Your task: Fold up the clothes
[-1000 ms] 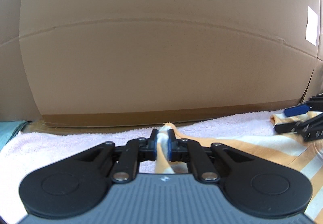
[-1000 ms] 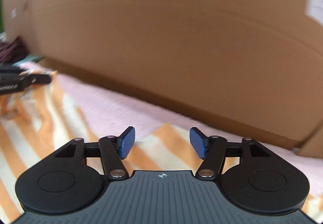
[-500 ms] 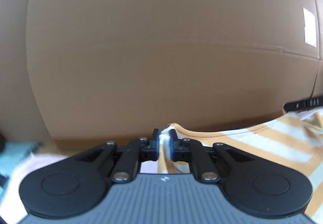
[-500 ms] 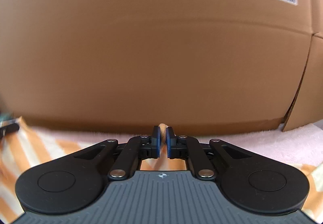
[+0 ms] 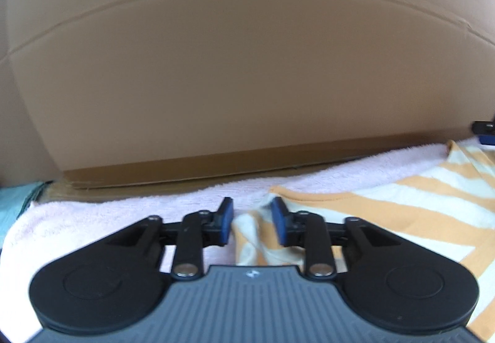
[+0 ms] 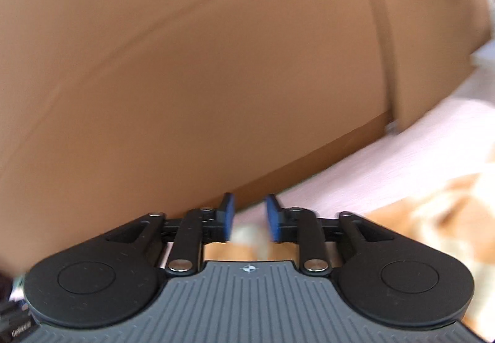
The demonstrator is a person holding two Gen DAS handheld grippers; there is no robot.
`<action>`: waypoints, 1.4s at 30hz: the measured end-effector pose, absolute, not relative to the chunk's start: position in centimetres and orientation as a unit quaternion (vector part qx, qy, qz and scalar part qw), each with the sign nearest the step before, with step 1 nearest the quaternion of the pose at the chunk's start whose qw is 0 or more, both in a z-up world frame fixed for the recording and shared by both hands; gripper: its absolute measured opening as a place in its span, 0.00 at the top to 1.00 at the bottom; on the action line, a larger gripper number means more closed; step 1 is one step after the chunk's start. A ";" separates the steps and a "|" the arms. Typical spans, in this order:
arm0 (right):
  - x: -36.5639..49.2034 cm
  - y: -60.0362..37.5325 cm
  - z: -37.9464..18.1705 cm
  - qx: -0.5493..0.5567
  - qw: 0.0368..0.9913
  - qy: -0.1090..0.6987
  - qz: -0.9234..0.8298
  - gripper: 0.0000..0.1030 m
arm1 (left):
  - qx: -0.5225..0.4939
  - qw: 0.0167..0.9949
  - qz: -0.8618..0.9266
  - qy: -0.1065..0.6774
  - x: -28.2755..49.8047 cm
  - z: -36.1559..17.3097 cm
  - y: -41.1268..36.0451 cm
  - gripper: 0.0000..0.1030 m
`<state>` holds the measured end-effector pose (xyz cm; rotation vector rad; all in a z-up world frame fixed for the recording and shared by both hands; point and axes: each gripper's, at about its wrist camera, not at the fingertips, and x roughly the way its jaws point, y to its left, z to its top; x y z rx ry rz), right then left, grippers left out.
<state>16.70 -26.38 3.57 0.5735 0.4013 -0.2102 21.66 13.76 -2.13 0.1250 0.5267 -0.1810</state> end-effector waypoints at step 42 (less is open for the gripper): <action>15.3 -28.3 0.5 0.416 0.881 0.224 -0.027 1.00 | 0.030 0.945 -0.100 0.310 20.7 -2.8 13.5 0.13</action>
